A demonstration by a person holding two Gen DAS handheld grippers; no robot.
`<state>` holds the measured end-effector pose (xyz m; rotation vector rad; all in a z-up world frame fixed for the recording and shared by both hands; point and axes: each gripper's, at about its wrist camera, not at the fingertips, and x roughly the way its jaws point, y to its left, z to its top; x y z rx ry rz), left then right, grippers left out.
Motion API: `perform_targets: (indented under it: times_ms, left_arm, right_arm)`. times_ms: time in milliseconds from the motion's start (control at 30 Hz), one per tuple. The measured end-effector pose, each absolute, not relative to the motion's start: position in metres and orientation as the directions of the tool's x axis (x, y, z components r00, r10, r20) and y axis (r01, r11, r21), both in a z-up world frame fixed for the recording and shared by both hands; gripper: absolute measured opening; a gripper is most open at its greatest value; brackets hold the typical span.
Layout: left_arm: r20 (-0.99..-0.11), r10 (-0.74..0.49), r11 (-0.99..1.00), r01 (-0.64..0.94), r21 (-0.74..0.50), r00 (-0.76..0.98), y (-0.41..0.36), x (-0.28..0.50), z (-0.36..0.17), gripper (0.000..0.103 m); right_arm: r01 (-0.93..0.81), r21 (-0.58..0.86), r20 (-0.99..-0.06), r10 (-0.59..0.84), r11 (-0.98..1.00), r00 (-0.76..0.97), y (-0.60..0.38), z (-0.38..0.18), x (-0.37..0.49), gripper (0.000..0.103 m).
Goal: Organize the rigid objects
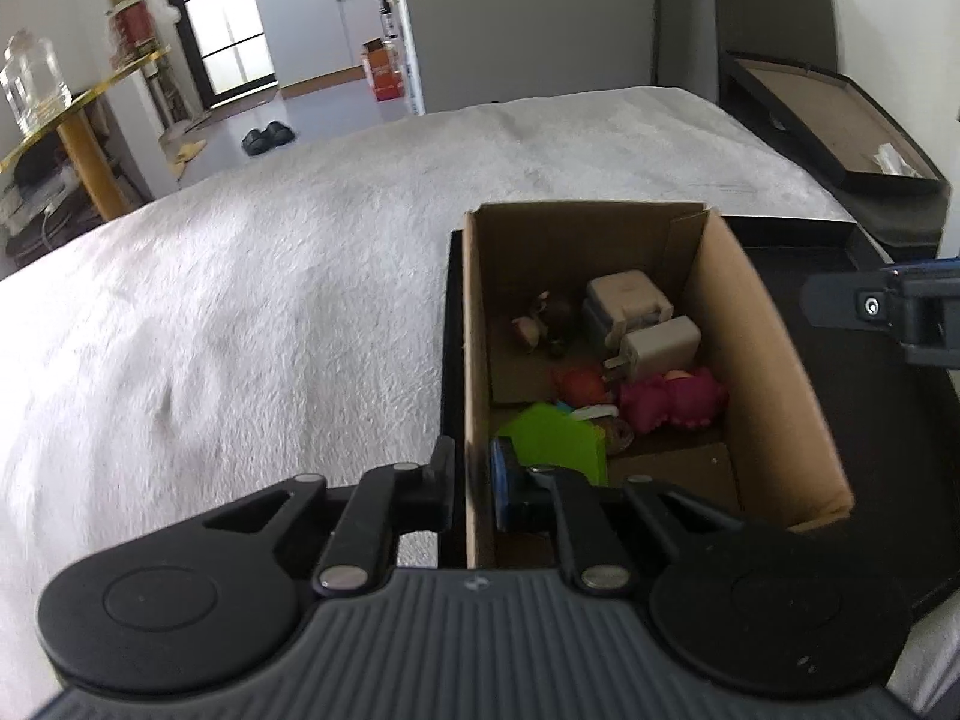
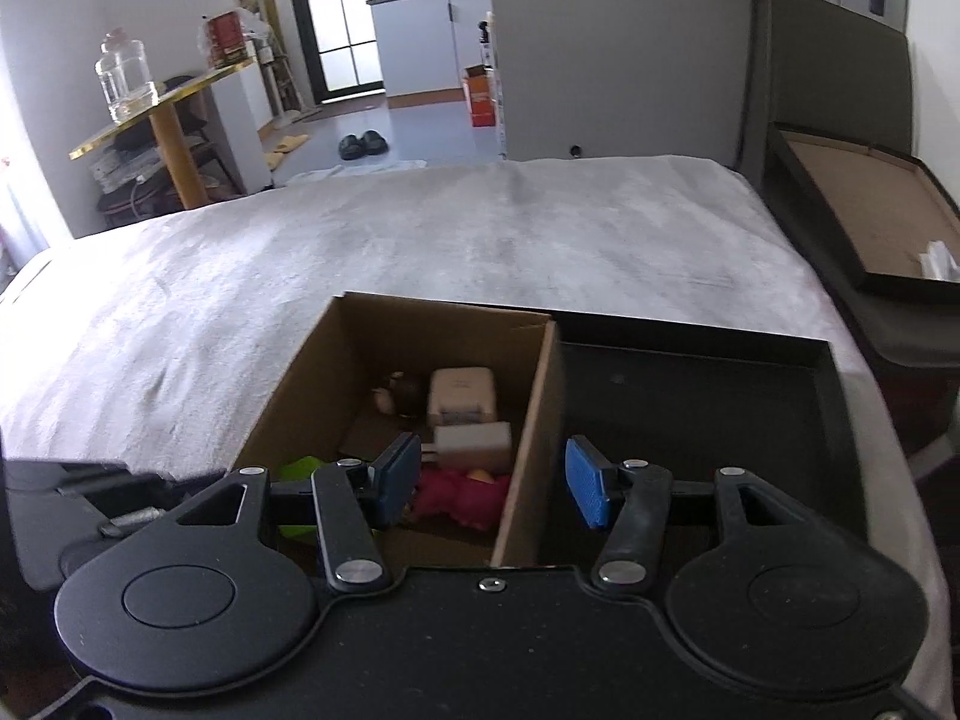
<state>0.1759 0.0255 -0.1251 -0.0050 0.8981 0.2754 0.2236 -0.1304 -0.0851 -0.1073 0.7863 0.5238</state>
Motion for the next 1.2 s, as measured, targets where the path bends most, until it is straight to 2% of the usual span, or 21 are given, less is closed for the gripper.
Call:
perform_targets:
  times_ms: [67,233,367,433,633,967,1033,1200]
  left_arm:
    - [-0.773,0.226,0.968,-0.227,0.109,0.593,0.024,0.176,-0.118,0.013]
    - [-0.755,0.228,0.97,-0.209,0.123,0.615,0.019,0.169,-0.097,0.035]
    - [-0.742,0.243,0.967,-0.212,0.138,0.625,0.014,0.161,-0.08,0.04]
    - [-0.735,0.245,0.967,-0.209,0.143,0.632,0.013,0.157,-0.072,0.049]
    - [-0.708,0.26,0.964,-0.214,0.155,0.657,0.012,0.137,-0.05,0.063]
    - [-0.687,0.236,0.97,-0.207,0.125,0.687,0.014,0.109,-0.023,0.08]
    - [-0.674,0.237,0.97,-0.205,0.128,0.7,0.011,0.104,-0.016,0.085]
    - [-0.647,0.234,0.972,-0.19,0.138,0.726,0.006,0.086,0.002,0.089]
  right_arm:
    - [-0.48,0.104,-0.7,0.407,0.871,0.587,-0.137,-0.083,0.223,0.054]
    - [-0.465,0.111,-0.694,0.404,0.878,0.596,-0.155,-0.074,0.217,0.054]
    - [-0.45,0.124,-0.684,0.405,0.884,0.606,-0.168,-0.063,0.21,0.055]
    - [-0.446,0.127,-0.679,0.406,0.886,0.612,-0.175,-0.058,0.205,0.057]
    - [-0.443,0.121,-0.663,0.404,0.888,0.63,-0.191,-0.045,0.191,0.059]
    - [-0.417,0.12,-0.649,0.389,0.901,0.654,-0.215,-0.028,0.166,0.067]
    - [-0.41,0.111,-0.641,0.38,0.905,0.667,-0.221,-0.023,0.159,0.072]
    - [-0.399,0.113,-0.616,0.379,0.91,0.691,-0.237,-0.01,0.145,0.079]
